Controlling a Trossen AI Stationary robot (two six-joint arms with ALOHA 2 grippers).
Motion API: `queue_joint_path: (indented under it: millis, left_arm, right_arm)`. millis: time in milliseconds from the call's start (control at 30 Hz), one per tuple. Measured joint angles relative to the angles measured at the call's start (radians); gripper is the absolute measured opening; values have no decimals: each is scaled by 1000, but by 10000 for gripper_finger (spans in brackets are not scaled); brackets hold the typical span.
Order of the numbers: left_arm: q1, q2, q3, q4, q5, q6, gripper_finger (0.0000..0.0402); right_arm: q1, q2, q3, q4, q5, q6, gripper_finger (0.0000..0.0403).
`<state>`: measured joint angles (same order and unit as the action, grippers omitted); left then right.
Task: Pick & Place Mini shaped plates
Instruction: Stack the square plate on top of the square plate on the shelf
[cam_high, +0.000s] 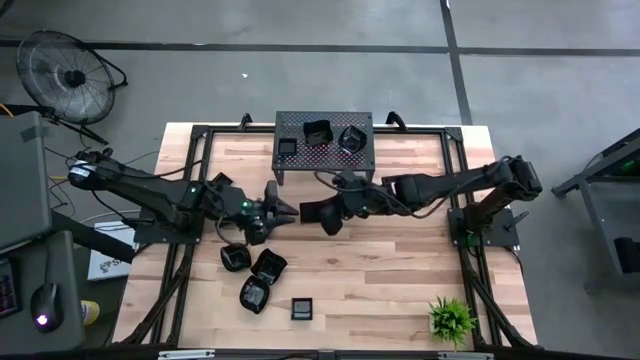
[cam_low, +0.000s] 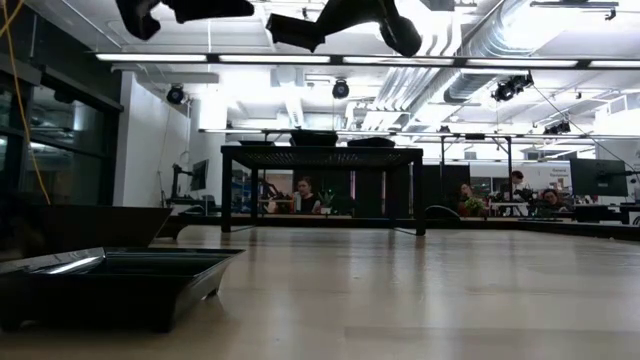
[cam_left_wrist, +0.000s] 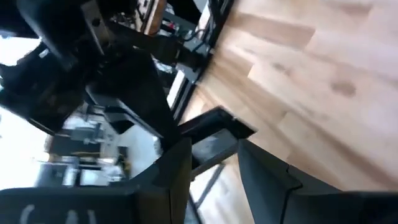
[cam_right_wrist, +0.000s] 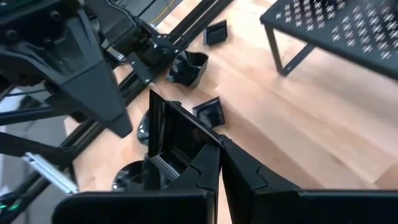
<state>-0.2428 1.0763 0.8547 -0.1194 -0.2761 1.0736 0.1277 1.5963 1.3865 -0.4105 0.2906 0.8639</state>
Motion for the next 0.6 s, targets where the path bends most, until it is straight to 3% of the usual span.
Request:
queue_joint_path:
  millis: [167, 600]
  left_arm:
    - [0, 0, 2, 4, -28, 125, 129]
    - [0, 28, 1, -8, -8, 316, 129]
  right_arm:
    - [-18, 0, 0, -4, -65, 49, 5]
    - [-17, 5, 0, -14, -97, 149, 5]
